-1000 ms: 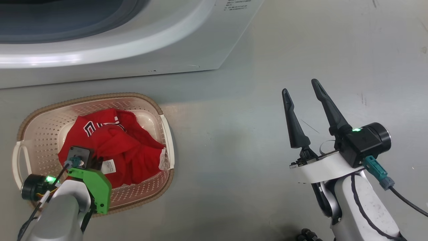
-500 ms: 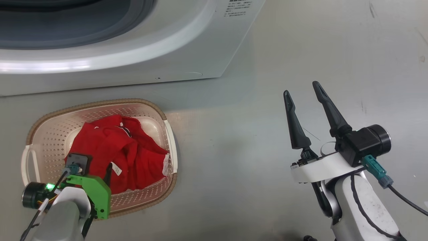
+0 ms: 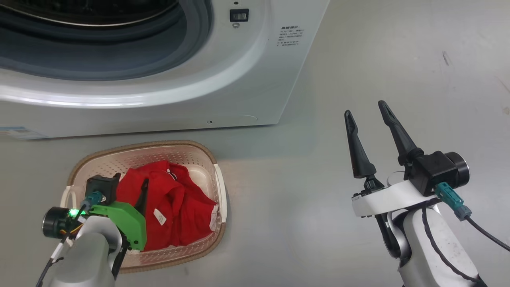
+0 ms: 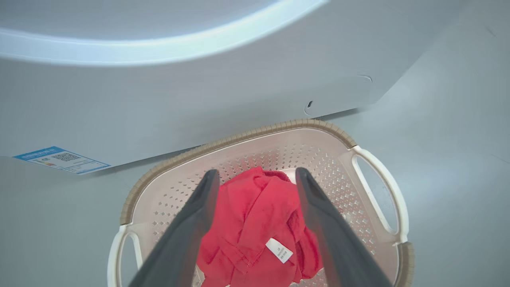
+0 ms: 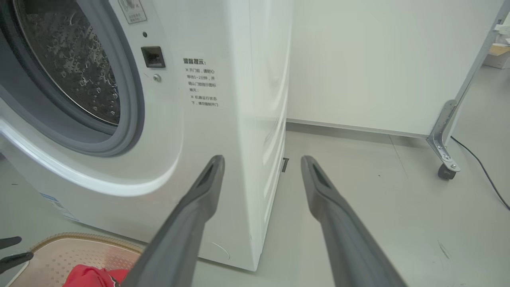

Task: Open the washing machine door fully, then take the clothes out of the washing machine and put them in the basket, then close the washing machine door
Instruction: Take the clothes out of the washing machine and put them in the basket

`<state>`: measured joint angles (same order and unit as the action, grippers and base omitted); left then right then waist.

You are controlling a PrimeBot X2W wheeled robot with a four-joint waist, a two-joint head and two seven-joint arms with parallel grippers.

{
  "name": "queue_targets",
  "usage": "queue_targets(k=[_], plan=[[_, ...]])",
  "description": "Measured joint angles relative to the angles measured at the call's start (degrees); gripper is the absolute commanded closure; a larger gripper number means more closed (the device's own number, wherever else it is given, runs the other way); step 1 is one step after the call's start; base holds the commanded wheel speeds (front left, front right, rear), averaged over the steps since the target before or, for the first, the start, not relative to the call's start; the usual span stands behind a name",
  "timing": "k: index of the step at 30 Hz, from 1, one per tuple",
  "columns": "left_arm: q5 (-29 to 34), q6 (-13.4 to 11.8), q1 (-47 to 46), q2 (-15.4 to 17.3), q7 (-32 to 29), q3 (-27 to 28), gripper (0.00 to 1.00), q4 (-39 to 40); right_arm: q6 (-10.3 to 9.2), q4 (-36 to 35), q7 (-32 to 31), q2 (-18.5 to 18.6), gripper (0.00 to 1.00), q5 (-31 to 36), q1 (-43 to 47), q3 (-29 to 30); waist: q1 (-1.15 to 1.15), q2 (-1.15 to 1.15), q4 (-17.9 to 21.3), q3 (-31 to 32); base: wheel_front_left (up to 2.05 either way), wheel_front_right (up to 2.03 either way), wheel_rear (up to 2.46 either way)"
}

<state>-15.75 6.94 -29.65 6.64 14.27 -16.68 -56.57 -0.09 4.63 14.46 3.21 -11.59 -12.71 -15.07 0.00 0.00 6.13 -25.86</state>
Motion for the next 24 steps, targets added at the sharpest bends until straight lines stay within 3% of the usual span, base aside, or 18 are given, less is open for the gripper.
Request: queue_targets(k=[8, 24], plan=[[-0.41, 0.01, 0.60, -0.92, 0.16, -1.29, 0.00, 4.71, 0.63, 0.57, 0.00, 0.00, 0.00, -1.27, 1.30, 1.32, 0.00, 0.00, -2.20, 6.01, 0.00, 0.00, 0.00], [-3.33, 0.41, 8.74, -2.02, 0.16, 2.52, 0.00, 24.92, 0.62, 0.21, -0.01, 0.10, 0.00, -2.54, 8.44, 4.92, 0.00, 0.00, -7.96, 15.88, 0.00, 0.00, 0.00]])
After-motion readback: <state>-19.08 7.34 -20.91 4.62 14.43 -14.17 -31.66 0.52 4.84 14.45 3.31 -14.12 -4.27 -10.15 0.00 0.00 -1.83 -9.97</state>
